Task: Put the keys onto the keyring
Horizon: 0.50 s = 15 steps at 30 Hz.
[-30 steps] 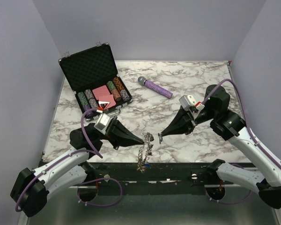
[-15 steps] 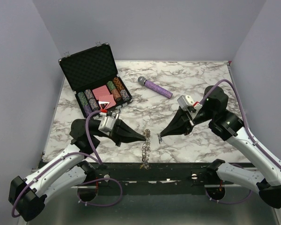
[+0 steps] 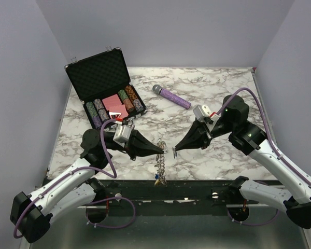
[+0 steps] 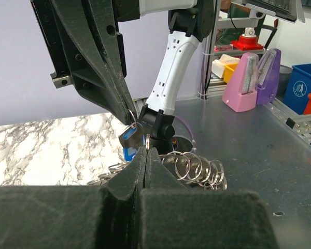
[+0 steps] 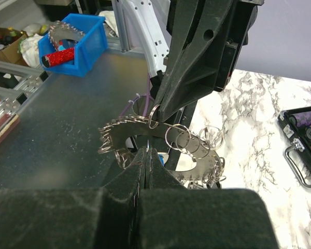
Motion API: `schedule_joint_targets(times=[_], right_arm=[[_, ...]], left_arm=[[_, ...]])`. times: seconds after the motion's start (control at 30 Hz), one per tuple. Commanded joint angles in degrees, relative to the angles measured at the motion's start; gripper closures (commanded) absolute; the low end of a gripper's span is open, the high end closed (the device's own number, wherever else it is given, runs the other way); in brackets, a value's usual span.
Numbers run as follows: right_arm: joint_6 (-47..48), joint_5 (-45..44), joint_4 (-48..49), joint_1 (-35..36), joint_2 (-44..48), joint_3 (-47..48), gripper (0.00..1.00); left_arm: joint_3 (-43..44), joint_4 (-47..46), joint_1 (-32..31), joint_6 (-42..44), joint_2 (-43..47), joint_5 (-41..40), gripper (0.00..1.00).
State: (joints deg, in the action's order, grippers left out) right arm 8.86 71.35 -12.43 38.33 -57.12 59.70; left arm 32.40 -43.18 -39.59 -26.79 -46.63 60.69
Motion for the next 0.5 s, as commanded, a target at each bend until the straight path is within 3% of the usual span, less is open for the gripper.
schedule_joint_targets(times=[0.0,0.47], right_arm=[[0.98,-2.35,0.39,0.7,-0.62,0.24,1.0],[2.47,-4.2,-1.2,1.22,-1.41,1.38,1.0]], left_arm=[[1.43,-2.79,-0.57,-0.72,-0.13,-2.59,1.0],[2.58,3.53,-1.45,2.35,0.49,-5.93,1.0]])
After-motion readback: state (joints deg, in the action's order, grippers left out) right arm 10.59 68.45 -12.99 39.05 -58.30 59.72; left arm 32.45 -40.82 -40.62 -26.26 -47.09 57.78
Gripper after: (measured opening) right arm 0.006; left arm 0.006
